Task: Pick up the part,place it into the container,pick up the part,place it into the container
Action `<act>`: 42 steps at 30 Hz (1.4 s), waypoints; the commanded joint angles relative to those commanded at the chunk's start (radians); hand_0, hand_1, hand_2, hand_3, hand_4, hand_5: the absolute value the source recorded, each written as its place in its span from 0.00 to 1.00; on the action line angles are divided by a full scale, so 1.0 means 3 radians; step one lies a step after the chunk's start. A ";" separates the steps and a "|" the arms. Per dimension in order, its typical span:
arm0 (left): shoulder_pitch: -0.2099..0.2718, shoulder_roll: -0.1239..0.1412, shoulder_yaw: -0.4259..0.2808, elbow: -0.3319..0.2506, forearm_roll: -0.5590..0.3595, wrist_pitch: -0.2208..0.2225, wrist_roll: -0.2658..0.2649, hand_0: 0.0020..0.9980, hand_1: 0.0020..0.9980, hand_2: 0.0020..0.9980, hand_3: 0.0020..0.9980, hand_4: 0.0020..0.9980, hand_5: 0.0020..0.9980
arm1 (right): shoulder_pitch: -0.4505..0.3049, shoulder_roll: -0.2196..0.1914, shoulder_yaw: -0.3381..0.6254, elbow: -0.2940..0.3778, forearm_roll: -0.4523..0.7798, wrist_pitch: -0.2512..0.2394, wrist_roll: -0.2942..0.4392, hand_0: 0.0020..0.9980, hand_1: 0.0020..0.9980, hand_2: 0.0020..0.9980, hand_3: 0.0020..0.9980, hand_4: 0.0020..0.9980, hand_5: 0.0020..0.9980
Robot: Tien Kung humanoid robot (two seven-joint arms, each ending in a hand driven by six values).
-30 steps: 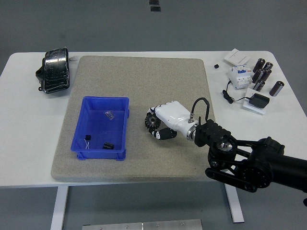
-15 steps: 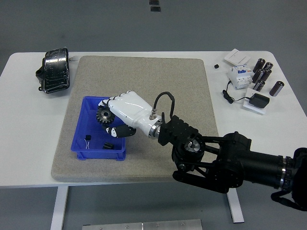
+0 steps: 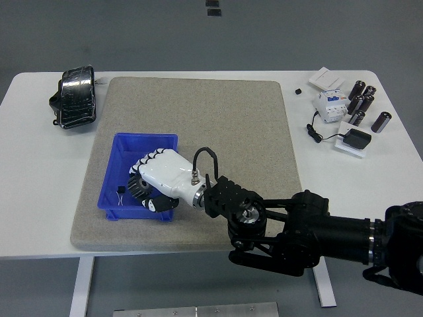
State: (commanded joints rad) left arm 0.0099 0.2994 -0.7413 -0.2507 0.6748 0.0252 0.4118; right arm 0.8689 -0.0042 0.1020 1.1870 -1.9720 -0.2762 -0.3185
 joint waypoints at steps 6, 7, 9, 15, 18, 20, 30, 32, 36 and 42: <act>0.0002 0.0002 0.0010 0.0000 -0.0008 0.0001 -0.0003 0.69 0.68 0.67 0.57 0.75 0.34 | -0.0014 -0.0004 0.0056 0.0033 0.0069 -0.0014 0.0015 0.87 0.91 0.92 0.79 0.65 0.39; 0.0003 0.0002 0.0009 0.0000 -0.0007 0.0001 -0.0002 0.69 0.68 0.67 0.57 0.75 0.34 | -0.0021 -0.0006 0.0066 0.0036 0.0090 -0.0023 0.0022 0.87 0.91 0.92 0.79 0.65 0.39; 0.0007 0.0002 0.0006 -0.0001 -0.0004 0.0001 0.0001 0.69 0.68 0.67 0.57 0.75 0.34 | -0.0034 -0.0012 0.0092 0.0044 0.0130 -0.0047 0.0038 0.87 0.91 0.92 0.79 0.65 0.39; 0.0003 0.0006 0.0010 -0.0002 -0.0002 -0.0002 0.0000 0.69 0.68 0.67 0.57 0.75 0.34 | -0.0042 -0.0024 0.0180 0.0040 0.0214 -0.0079 0.0066 0.86 0.90 0.91 0.79 0.67 0.39; 0.0000 0.0010 0.0006 -0.0001 0.0002 -0.0001 0.0000 0.69 0.68 0.67 0.57 0.74 0.33 | -0.0048 -0.0033 0.0208 0.0031 0.0231 -0.0075 0.0073 0.86 0.90 0.91 0.82 0.68 0.38; 0.0002 0.0009 -0.0001 -0.0002 0.0010 -0.0002 0.0005 0.69 0.68 0.67 0.57 0.74 0.33 | -0.0068 -0.0051 0.0264 0.0055 0.0242 -0.0085 0.0080 0.86 0.90 0.91 0.82 0.68 0.38; 0.0018 -0.0007 -0.0011 -0.0001 0.0002 -0.0004 0.0010 0.69 0.68 0.67 0.57 0.74 0.33 | -0.0362 -0.0405 0.0980 0.0510 0.0796 -0.0337 0.0366 0.79 0.84 0.86 0.80 0.69 0.38; 0.0023 -0.0011 -0.0009 -0.0001 -0.0004 -0.0005 0.0011 0.69 0.68 0.67 0.57 0.74 0.33 | -0.0447 -0.0505 0.1159 0.0558 0.1004 -0.0383 0.0506 0.79 0.84 0.86 0.80 0.69 0.38; 0.0031 -0.0019 -0.0001 0.0002 -0.0026 -0.0003 0.0009 0.69 0.68 0.67 0.57 0.73 0.32 | -0.0667 -0.0727 0.1535 0.0599 0.1465 -0.0386 0.0821 0.79 0.81 0.82 0.76 0.69 0.38; 0.0040 -0.0042 0.0006 0.0006 -0.0050 -0.0004 0.0006 0.69 0.68 0.67 0.57 0.73 0.32 | -0.0950 -0.0971 0.2023 0.0491 0.2168 -0.0239 0.1271 0.80 0.80 0.79 0.74 0.70 0.39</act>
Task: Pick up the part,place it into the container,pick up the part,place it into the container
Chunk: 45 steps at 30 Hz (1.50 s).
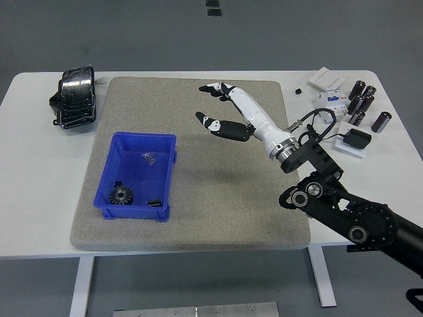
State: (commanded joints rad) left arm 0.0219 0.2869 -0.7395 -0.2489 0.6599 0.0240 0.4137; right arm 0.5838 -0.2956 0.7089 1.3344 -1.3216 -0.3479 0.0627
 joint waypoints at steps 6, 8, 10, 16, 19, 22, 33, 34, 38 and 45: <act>-0.0017 -0.0006 0.0024 0.0006 -0.0034 0.0001 -0.0015 0.69 0.68 0.66 0.57 0.73 0.32 | -0.0123 -0.0053 0.0256 -0.0119 0.0599 0.0128 0.0281 0.79 0.79 0.79 0.73 0.72 0.41; -0.0024 -0.0005 0.0030 0.0007 -0.0042 0.0002 -0.0017 0.69 0.68 0.66 0.57 0.73 0.32 | -0.0149 -0.0056 0.0268 -0.0139 0.0761 0.0150 0.0316 0.79 0.79 0.79 0.73 0.72 0.41; -0.0030 -0.0006 0.0034 0.0007 -0.0044 0.0001 -0.0017 0.69 0.68 0.66 0.57 0.73 0.32 | -0.0173 -0.0062 0.0275 -0.0148 0.0897 0.0165 0.0338 0.78 0.78 0.78 0.73 0.72 0.43; -0.0048 0.0004 0.0037 0.0006 -0.0033 -0.0001 -0.0012 0.69 0.68 0.66 0.57 0.73 0.31 | -0.0261 -0.0083 0.0306 -0.0181 0.1195 0.0165 0.0412 0.77 0.76 0.77 0.71 0.71 0.41; -0.0049 0.0014 0.0018 0.0004 -0.0008 -0.0002 -0.0002 0.69 0.68 0.66 0.57 0.73 0.31 | -0.0326 -0.0063 0.0309 -0.0265 0.1387 0.0185 0.0481 0.77 0.76 0.77 0.71 0.71 0.41; -0.0048 0.0020 0.0012 0.0002 0.0008 -0.0006 0.0004 0.69 0.68 0.66 0.57 0.73 0.31 | -0.0429 -0.0022 0.0362 -0.0338 0.1595 0.0223 0.0560 0.76 0.75 0.75 0.71 0.72 0.42; -0.0059 0.0027 0.0011 0.0006 0.0027 -0.0026 0.0017 0.69 0.68 0.66 0.57 0.73 0.31 | -0.0636 -0.0047 0.0639 -0.0209 0.1803 0.0281 0.0620 0.76 0.75 0.75 0.71 0.72 0.43; -0.0057 0.0029 0.0011 0.0006 0.0030 -0.0027 0.0019 0.69 0.68 0.66 0.57 0.73 0.31 | -0.0647 -0.0055 0.0664 -0.0192 0.1796 0.0282 0.0619 0.76 0.75 0.75 0.71 0.74 0.45; -0.0050 0.0036 0.0003 0.0005 0.0042 -0.0030 0.0024 0.69 0.68 0.66 0.57 0.73 0.31 | -0.0689 -0.0084 0.0775 -0.0132 0.1765 0.0285 0.0614 0.76 0.75 0.75 0.71 0.74 0.45; -0.0033 0.0025 -0.0001 0.0004 0.0038 -0.0029 0.0029 0.69 0.68 0.66 0.57 0.73 0.31 | -0.0733 -0.0120 0.0910 -0.0080 0.1710 0.0293 0.0601 0.76 0.75 0.75 0.71 0.75 0.47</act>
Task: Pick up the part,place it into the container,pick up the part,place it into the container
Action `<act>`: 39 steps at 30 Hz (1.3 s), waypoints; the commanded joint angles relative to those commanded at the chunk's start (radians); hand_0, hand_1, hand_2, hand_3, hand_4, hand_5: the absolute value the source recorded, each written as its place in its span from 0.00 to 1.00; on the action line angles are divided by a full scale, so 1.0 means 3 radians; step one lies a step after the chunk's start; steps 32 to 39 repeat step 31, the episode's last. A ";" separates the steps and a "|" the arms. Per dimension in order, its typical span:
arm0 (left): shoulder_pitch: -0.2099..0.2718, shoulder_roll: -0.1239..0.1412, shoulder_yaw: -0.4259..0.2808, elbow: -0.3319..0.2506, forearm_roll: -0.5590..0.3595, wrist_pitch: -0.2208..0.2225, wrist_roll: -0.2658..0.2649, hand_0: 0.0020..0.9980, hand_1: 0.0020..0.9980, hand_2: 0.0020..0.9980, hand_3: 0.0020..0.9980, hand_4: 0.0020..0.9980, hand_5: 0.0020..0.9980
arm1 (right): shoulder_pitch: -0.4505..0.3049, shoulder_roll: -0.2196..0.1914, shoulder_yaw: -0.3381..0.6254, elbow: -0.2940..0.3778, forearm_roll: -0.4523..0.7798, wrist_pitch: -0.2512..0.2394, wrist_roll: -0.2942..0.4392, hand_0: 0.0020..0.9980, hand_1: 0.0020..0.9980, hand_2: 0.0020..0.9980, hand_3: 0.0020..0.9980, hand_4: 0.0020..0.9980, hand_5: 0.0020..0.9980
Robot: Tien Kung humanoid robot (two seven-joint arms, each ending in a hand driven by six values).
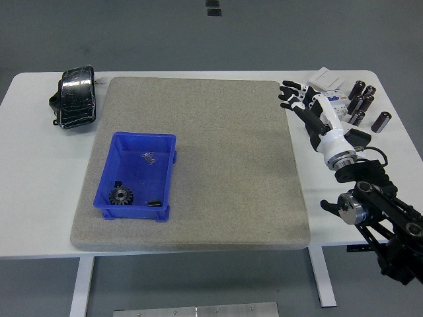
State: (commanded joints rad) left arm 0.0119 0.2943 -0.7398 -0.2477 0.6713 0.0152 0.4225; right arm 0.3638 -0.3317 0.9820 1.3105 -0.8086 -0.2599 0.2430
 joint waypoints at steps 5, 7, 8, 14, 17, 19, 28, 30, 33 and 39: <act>0.0018 -0.0016 0.0031 0.0000 -0.0052 0.0005 -0.0012 0.70 0.68 0.67 0.57 0.73 0.31 | -0.0041 -0.0027 0.0039 0.0036 -0.0056 0.0004 -0.0017 0.76 0.75 0.76 0.71 0.75 0.48; 0.0020 -0.0019 0.0014 -0.0003 -0.0016 0.0001 -0.0002 0.69 0.68 0.66 0.57 0.73 0.31 | -0.0065 -0.0029 0.0063 0.0041 -0.0069 0.0012 -0.0025 0.76 0.74 0.75 0.71 0.75 0.48; 0.0018 -0.0021 -0.0003 -0.0006 0.0023 -0.0005 0.0010 0.69 0.68 0.66 0.57 0.73 0.31 | -0.0078 -0.0029 0.0077 0.0038 -0.0069 0.0021 -0.0031 0.76 0.74 0.75 0.71 0.75 0.48; 0.0011 -0.0031 -0.0043 -0.0012 0.0108 -0.0015 0.0033 0.69 0.68 0.66 0.57 0.73 0.31 | -0.0133 -0.0031 0.0161 0.0031 -0.0054 0.0077 -0.0051 0.75 0.74 0.75 0.70 0.75 0.48; 0.0007 -0.0034 -0.0039 -0.0010 0.0101 -0.0011 0.0028 0.69 0.68 0.66 0.57 0.73 0.31 | -0.0157 -0.0023 0.0213 0.0029 -0.0013 0.0115 -0.0049 0.75 0.74 0.75 0.70 0.75 0.48; 0.0005 -0.0036 -0.0033 -0.0009 0.0086 -0.0006 0.0024 0.70 0.68 0.66 0.59 0.73 0.31 | -0.0182 -0.0016 0.0258 0.0032 0.0026 0.0149 -0.0045 0.75 0.73 0.75 0.70 0.75 0.48; 0.0003 -0.0035 -0.0007 -0.0004 0.0025 0.0013 0.0006 0.70 0.68 0.66 0.60 0.73 0.31 | -0.0277 0.0010 0.0425 0.0042 0.0110 0.0277 -0.0046 0.76 0.74 0.77 0.70 0.78 0.52; 0.0005 -0.0039 -0.0004 -0.0003 0.0016 0.0015 0.0004 0.70 0.68 0.66 0.60 0.73 0.31 | -0.0284 0.0008 0.0455 0.0051 0.0102 0.0308 -0.0057 0.76 0.74 0.77 0.70 0.78 0.52; 0.0006 -0.0041 -0.0002 -0.0003 0.0010 0.0016 0.0003 0.70 0.68 0.66 0.60 0.73 0.31 | -0.0286 0.0006 0.0467 0.0057 0.0096 0.0322 -0.0063 0.76 0.74 0.77 0.70 0.78 0.52; 0.0006 -0.0041 -0.0002 -0.0003 0.0010 0.0016 0.0003 0.70 0.68 0.66 0.60 0.73 0.31 | -0.0286 0.0006 0.0467 0.0057 0.0096 0.0322 -0.0063 0.76 0.74 0.77 0.70 0.78 0.52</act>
